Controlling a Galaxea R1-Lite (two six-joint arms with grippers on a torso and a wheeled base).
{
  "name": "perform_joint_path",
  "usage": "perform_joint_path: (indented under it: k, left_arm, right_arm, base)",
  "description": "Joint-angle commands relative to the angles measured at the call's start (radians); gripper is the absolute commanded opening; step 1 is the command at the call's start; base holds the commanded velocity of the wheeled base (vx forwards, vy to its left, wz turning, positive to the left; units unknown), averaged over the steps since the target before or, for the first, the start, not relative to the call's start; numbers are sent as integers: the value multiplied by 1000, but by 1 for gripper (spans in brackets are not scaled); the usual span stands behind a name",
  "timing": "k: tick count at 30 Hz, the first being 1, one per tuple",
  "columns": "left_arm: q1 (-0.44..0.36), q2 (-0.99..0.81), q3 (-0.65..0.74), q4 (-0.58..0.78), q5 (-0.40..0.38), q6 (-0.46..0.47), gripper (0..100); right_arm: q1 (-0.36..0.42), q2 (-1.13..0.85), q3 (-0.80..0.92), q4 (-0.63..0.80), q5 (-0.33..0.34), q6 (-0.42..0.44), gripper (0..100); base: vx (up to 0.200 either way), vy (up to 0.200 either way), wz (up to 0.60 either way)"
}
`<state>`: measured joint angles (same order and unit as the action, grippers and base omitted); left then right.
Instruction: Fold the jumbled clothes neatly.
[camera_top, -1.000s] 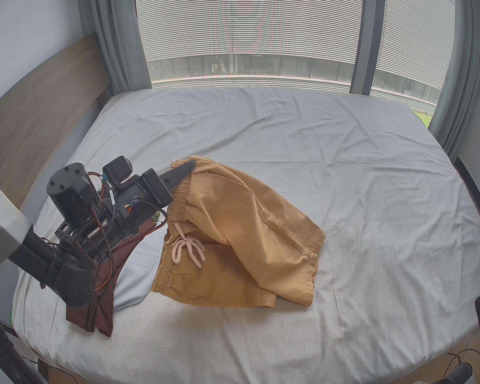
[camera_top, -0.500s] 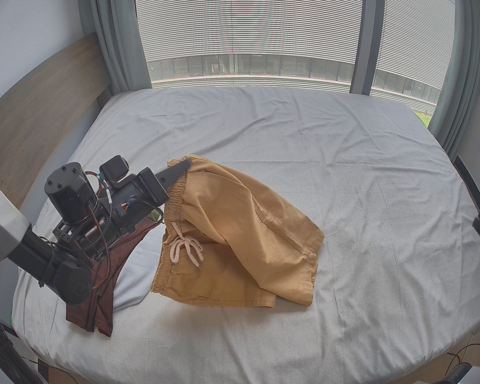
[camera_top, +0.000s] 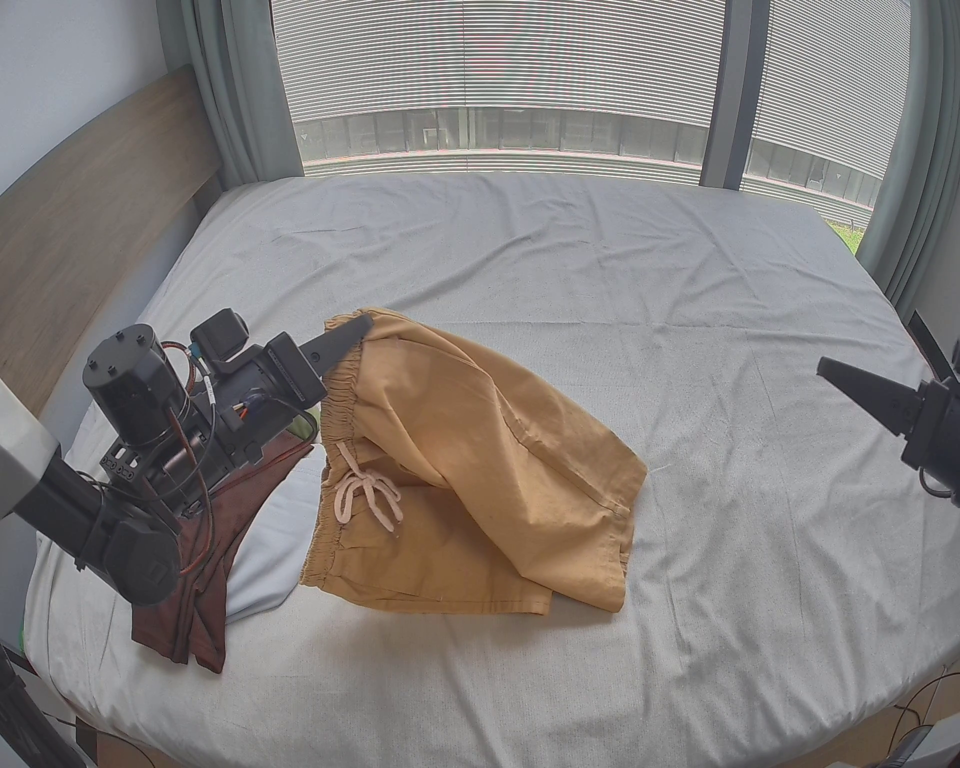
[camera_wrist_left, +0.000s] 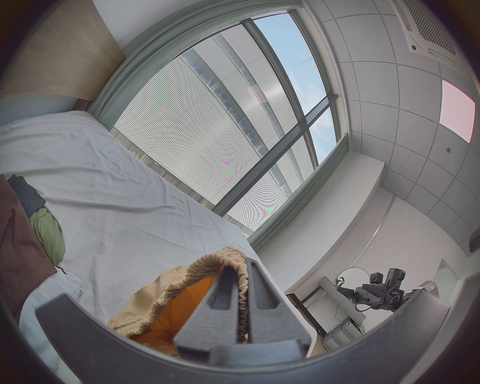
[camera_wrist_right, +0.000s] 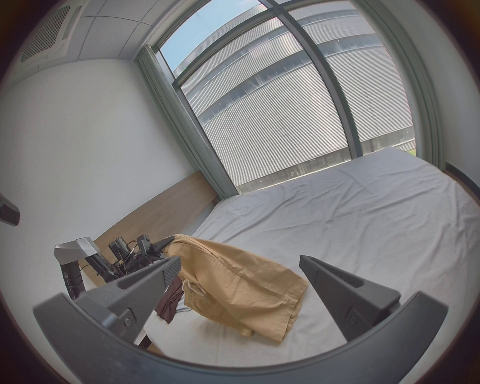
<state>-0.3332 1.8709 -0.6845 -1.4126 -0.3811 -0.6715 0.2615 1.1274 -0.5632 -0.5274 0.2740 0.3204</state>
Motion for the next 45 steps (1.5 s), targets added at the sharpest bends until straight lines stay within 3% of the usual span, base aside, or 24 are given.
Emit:
perform_joint_path:
  k: [1, 10, 19, 37, 45]
  left_arm:
    - [6, 5, 2, -2, -1, 0, 0]
    - [28, 11, 2, 0, -7, 0, 0]
    - [40, 10, 5, -2, -7, 0, 0]
    - [40, 36, 13, -14, -13, 0, 0]
    - [40, 51, 16, -28, -13, 0, 0]
  right_arm:
    - [13, 123, -17, -37, 28, 5, 100]
    - [8, 290, -9, -94, 39, 31, 100]
    - [18, 474, -7, -259, 54, 98, 100]
    - [24, 761, 37, -453, 63, 177, 100]
    - [67, 910, 5, -546, 65, 226, 100]
  base:
    - [0, 0, 0]
    - [0, 0, 0]
    - [0, 0, 0]
    - [0, 0, 0]
    - [0, 0, 0]
